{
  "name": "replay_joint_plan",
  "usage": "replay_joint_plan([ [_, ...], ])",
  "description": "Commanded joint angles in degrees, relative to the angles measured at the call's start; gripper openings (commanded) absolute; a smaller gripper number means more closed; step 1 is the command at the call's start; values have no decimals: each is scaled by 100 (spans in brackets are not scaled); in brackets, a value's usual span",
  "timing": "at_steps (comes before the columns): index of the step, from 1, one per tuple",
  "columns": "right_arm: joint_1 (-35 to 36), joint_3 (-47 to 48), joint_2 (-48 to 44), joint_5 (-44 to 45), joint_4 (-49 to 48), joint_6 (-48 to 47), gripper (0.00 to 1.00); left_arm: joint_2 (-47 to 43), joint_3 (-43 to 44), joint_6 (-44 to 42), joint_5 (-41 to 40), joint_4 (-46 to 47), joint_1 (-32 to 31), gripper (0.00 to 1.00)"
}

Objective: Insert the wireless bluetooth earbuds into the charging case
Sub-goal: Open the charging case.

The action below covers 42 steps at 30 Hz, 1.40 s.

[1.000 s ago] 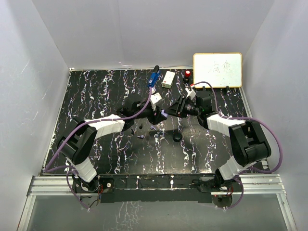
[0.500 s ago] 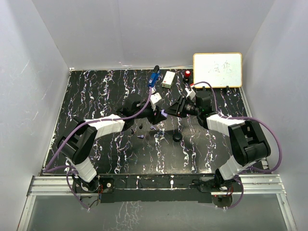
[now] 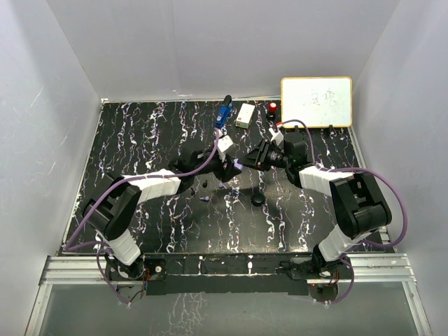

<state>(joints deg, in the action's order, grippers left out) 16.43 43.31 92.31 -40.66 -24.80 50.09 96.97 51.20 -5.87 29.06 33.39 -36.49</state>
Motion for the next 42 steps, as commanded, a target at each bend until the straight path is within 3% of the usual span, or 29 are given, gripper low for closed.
replay_joint_plan([
  [1, -26, 20, 14, -111, -492, 289, 0, -657, -464, 209, -742, 871, 93, 62],
  [2, -56, 20, 22, -113, -546, 344, 0, -764, -568, 235, -846, 916, 116, 68],
  [6, -193, 43, 81, -176, -705, 476, 0, -1219, -911, 289, -1216, 961, 209, 75],
  [9, -242, 70, 139, -192, -800, 534, 0, -1530, -1185, 415, -1467, 1124, 259, 89],
  [12, -277, 81, 212, -240, -916, 601, 0, -1674, -1274, 629, -1734, 1143, 265, 94],
  [17, -297, 55, 275, -307, -1183, 799, 0, -1476, -999, 1091, -1998, 836, 269, 94],
  [22, -290, 109, 299, -318, -1314, 912, 0, -1225, -1016, 1381, -1905, 1218, 265, 98],
  [42, -290, 105, 252, -466, -1545, 1100, 0, -493, -776, 1622, -1734, 1729, 188, 99],
])
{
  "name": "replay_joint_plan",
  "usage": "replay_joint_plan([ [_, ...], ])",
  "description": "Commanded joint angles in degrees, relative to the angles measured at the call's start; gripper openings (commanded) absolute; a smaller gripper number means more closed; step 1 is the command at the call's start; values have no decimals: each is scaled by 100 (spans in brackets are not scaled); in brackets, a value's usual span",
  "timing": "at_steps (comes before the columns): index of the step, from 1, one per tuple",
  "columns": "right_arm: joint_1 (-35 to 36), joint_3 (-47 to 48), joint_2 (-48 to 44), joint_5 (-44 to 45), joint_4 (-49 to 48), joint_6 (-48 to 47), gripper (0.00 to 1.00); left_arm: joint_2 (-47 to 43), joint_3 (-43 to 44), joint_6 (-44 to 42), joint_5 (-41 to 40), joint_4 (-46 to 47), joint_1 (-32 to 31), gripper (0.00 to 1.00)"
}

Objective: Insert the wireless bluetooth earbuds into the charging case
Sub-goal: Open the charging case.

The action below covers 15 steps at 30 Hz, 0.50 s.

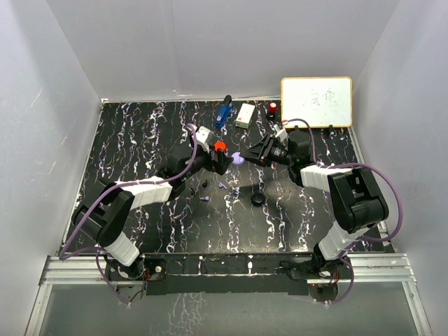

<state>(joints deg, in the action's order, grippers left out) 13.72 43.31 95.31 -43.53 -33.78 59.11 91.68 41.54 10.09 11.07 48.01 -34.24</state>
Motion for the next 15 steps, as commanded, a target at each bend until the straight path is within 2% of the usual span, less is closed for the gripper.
replay_joint_plan([
  [1, -24, 88, -41, -206, -741, 265, 0, 53, 182, 28, 58, 285, -39, 99],
  [11, -18, -24, 68, -420, -1525, 857, 0, 297, 130, 132, -30, 416, -39, 99],
  [15, -25, -41, 13, -351, -1519, 856, 0, 78, -34, 185, -574, 358, -38, 99],
])
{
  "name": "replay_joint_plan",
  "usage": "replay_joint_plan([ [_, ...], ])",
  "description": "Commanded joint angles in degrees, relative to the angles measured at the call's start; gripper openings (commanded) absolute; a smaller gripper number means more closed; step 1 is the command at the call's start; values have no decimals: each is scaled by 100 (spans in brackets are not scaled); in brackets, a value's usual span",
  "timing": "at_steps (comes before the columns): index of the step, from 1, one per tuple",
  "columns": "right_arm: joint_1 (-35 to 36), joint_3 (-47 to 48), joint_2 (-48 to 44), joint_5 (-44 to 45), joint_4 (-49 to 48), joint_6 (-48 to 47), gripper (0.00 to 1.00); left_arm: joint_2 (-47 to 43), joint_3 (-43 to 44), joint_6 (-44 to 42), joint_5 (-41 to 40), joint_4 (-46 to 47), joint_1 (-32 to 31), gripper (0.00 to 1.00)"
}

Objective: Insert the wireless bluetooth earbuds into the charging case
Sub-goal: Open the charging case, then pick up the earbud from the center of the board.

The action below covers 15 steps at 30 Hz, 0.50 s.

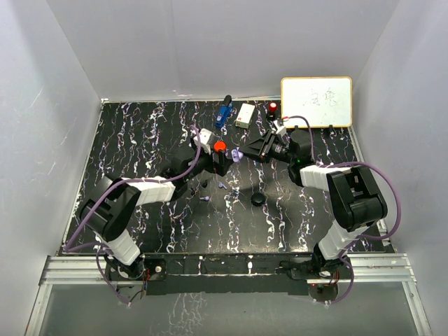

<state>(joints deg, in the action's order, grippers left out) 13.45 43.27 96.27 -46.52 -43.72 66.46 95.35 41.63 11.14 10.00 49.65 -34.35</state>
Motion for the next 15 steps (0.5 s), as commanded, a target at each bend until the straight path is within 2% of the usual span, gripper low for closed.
replay_joint_plan([
  [1, -8, -44, -94, -29, -523, 130, 0, -438, -139, 81, -655, 147, -28, 99],
  [4, -45, -91, -120, 79, -515, 131, 0, -946, -378, 146, -1342, -184, -29, 99],
  [8, -91, -182, -83, 201, -537, 127, 0, -1508, -473, 423, -1829, -1182, -29, 99],
  [15, -252, -274, -104, 164, -510, 40, 0, -1561, -377, 1599, -1599, -2682, -94, 98],
])
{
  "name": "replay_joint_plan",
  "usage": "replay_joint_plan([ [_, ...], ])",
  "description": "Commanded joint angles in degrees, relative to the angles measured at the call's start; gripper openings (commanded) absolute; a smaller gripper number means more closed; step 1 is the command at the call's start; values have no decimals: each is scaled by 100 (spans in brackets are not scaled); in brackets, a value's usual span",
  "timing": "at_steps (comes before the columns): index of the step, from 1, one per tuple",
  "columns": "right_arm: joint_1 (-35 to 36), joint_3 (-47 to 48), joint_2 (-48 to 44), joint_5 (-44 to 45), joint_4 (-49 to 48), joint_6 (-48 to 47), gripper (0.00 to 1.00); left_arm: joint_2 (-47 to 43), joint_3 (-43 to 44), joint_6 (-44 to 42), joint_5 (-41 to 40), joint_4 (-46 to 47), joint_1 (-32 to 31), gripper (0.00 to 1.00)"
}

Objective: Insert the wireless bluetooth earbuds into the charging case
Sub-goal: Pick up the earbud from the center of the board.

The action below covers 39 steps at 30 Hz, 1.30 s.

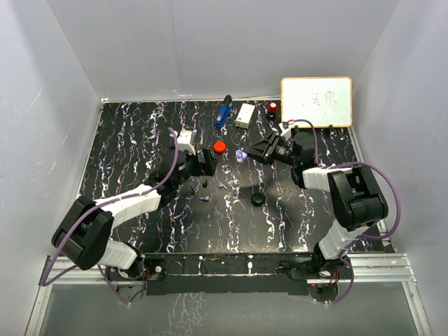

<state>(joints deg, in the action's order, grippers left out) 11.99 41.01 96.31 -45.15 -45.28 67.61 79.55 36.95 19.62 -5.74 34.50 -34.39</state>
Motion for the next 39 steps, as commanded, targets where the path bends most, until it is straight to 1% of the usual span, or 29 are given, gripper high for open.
replay_joint_plan([
  [1, -123, -50, -139, 30, -307, -112, 0, 68, 117, 851, -24, -1360, -160, 98],
  [4, -167, -50, -205, 36, -165, -229, 0, 161, 282, 903, -283, -1897, -454, 98],
  [7, -194, -65, -211, 9, -145, -262, 0, 275, 558, 836, -753, -2513, -850, 97],
  [9, -199, -66, -215, -7, -140, -266, 0, 283, 605, 756, -882, -2723, -1064, 94],
  [11, -206, -67, -215, -35, -147, -276, 0, 165, 457, 635, -789, -2631, -1196, 89],
  [16, -223, -106, -236, -59, -151, -297, 0, -88, 156, 302, -564, -2624, -1213, 84],
  [21, -228, -118, -234, -81, -192, -284, 0, -273, 105, -139, -621, -2784, -1230, 80],
  [25, -239, -137, -251, -88, -200, -276, 0, -151, 142, -439, -682, -2863, -1236, 70],
  [29, -246, -137, -239, -90, -202, -276, 0, 37, 263, -589, -731, -3034, -1245, 63],
  [39, -264, -151, -213, -108, -219, -275, 0, 283, 400, -712, -657, -3305, -1247, 56],
])
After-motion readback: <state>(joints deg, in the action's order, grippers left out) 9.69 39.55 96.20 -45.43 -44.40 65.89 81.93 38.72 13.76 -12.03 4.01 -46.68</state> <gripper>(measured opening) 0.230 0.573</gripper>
